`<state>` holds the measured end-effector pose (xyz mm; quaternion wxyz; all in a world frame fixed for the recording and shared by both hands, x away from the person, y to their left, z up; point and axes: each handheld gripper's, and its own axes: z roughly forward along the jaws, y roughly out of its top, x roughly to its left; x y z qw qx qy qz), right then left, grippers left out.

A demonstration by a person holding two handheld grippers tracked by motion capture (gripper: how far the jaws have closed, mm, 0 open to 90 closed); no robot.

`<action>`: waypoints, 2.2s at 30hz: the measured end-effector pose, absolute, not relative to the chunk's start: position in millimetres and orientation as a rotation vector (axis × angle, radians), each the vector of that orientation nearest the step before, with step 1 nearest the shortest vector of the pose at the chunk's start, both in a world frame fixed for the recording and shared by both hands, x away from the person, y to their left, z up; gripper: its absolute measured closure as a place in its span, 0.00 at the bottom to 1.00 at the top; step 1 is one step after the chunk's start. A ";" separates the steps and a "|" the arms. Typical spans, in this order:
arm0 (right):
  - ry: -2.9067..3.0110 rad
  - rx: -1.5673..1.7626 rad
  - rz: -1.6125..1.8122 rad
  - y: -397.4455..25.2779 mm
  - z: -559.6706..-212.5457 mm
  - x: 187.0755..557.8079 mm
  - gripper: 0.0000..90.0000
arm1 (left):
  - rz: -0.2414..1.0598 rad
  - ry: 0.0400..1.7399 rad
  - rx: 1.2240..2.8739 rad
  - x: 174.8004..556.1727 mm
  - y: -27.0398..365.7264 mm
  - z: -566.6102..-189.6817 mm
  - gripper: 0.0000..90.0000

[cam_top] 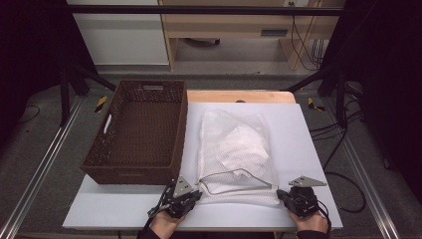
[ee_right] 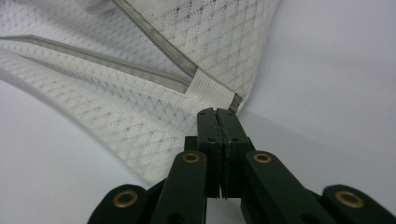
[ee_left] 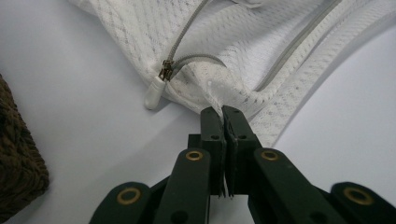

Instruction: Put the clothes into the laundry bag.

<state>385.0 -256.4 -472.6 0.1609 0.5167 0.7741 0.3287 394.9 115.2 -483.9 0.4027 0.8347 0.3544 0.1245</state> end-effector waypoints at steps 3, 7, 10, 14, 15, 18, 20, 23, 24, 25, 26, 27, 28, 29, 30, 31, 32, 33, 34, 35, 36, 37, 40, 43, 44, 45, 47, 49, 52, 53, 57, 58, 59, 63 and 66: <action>2.193 1.422 0.970 -253.9 -470.2 384.8 0.86 | 0.342 0.881 2.076 395.0 118.2 -476.7 0.85; 2.091 1.395 1.039 -256.7 -461.1 385.3 0.73 | 0.364 0.901 2.009 400.3 123.9 -464.3 0.69; 2.029 1.409 1.055 -258.8 -458.6 390.4 0.70 | 0.352 0.925 2.003 405.9 124.2 -463.7 0.65; 2.047 1.463 1.024 -258.6 -468.2 404.7 0.70 | 0.315 0.969 2.044 420.0 117.7 -476.8 0.66; 2.059 1.476 1.016 -257.6 -471.1 407.5 0.70 | 0.315 0.969 2.044 420.0 117.7 -476.8 0.66; 2.113 1.489 0.979 -253.1 -477.8 411.4 0.70 | 0.317 0.991 2.066 420.0 115.9 -484.0 0.75; 2.120 1.492 0.969 -251.5 -479.8 411.6 0.70 | 0.327 0.991 2.072 419.3 115.6 -484.4 0.84; 2.115 1.492 0.962 -248.6 -479.3 409.9 0.79 | 0.346 0.986 2.088 416.5 114.1 -483.8 0.93; 2.117 1.489 0.954 -247.8 -479.3 409.5 0.83 | 0.349 0.986 2.088 416.0 114.3 -483.4 0.95; 2.129 1.483 0.946 -246.6 -478.3 409.1 0.90 | 0.353 0.992 2.085 415.2 115.3 -482.6 0.97; 2.129 1.483 0.946 -246.6 -478.3 409.1 0.90 | 0.353 0.992 2.085 415.2 115.3 -482.6 0.97; 2.137 1.471 0.949 -247.1 -476.4 408.1 0.94 | 0.358 0.993 2.080 413.6 116.9 -481.7 0.97; 2.135 1.467 0.951 -247.7 -475.4 407.7 0.95 | 0.354 0.991 2.078 412.3 118.1 -480.9 0.97; 2.133 1.467 0.958 -249.0 -474.2 406.8 0.95 | 0.355 0.987 2.079 410.2 119.1 -479.9 0.97; 2.130 1.471 0.967 -250.8 -473.4 406.0 0.95 | 0.355 0.972 2.085 407.9 119.9 -479.2 0.97; 2.134 1.474 0.970 -252.9 -473.0 404.7 0.95 | 0.352 0.959 2.090 405.0 120.3 -478.6 0.97; 2.133 1.469 0.973 -254.9 -473.0 403.3 0.95 | 0.356 0.947 2.093 402.0 120.3 -478.4 0.97; 2.140 1.464 0.975 -256.2 -473.4 402.4 0.95 | 0.356 0.937 2.096 399.2 119.7 -478.9 0.97; 2.142 1.471 0.968 -256.2 -474.3 401.2 0.95 | 0.359 0.926 2.104 397.1 118.7 -479.7 0.97; 2.138 1.463 0.962 -256.0 -475.7 401.0 0.93 | 0.367 0.916 2.113 395.6 117.4 -480.7 0.97; 2.136 1.464 0.954 -255.3 -476.0 400.2 0.89 | 0.376 0.910 2.121 394.8 115.7 -482.0 0.97; 2.125 1.448 0.936 -254.6 -476.3 399.9 0.84 | 0.380 0.906 2.125 394.5 114.8 -483.2 0.97; 2.093 1.421 0.978 -250.9 -469.8 395.6 0.74 | 0.378 0.900 2.119 395.1 114.5 -484.8 0.96; 2.063 1.343 1.072 -242.5 -457.2 389.1 0.69 | 0.370 0.907 2.112 396.1 114.9 -485.5 0.95; 2.064 1.315 1.102 -238.2 -453.9 387.8 0.68 | 0.372 0.909 2.110 396.2 115.0 -485.2 0.95; 2.069 1.294 1.135 -232.7 -451.0 386.7 0.68 | 0.378 0.909 2.110 396.2 115.1 -484.7 0.95; 2.099 1.237 1.174 -219.4 -446.3 384.9 0.70 | 0.388 0.903 2.105 396.2 115.3 -483.8 0.96; 2.142 1.197 1.203 -204.2 -443.1 384.5 0.77 | 0.390 0.902 2.107 396.6 115.7 -483.6 0.96; 2.220 1.195 1.221 -182.5 -445.6 390.3 0.92 | 0.389 0.902 2.106 396.5 116.2 -483.6 0.96; 2.235 1.194 1.207 -176.2 -448.9 394.8 0.95 | 0.386 0.901 2.106 396.3 116.4 -483.4 0.96; 2.275 1.212 1.098 -155.8 -464.5 415.4 1.00 | 0.383 0.891 2.099 395.2 118.3 -481.1 0.96; 2.275 1.232 1.074 -152.1 -468.1 420.2 1.00 | 0.383 0.891 2.099 395.2 118.3 -481.1 0.96; 2.280 1.230 1.057 -149.7 -471.3 425.8 1.00 | 0.381 0.892 2.093 395.2 119.7 -480.2 0.96; 2.238 1.232 1.000 -140.0 -478.8 441.5 1.00 | 0.380 0.894 2.091 395.0 120.5 -480.3 0.96; 2.172 1.247 0.966 -140.3 -483.2 450.2 1.00 | 0.379 0.890 2.095 394.8 120.4 -480.7 0.96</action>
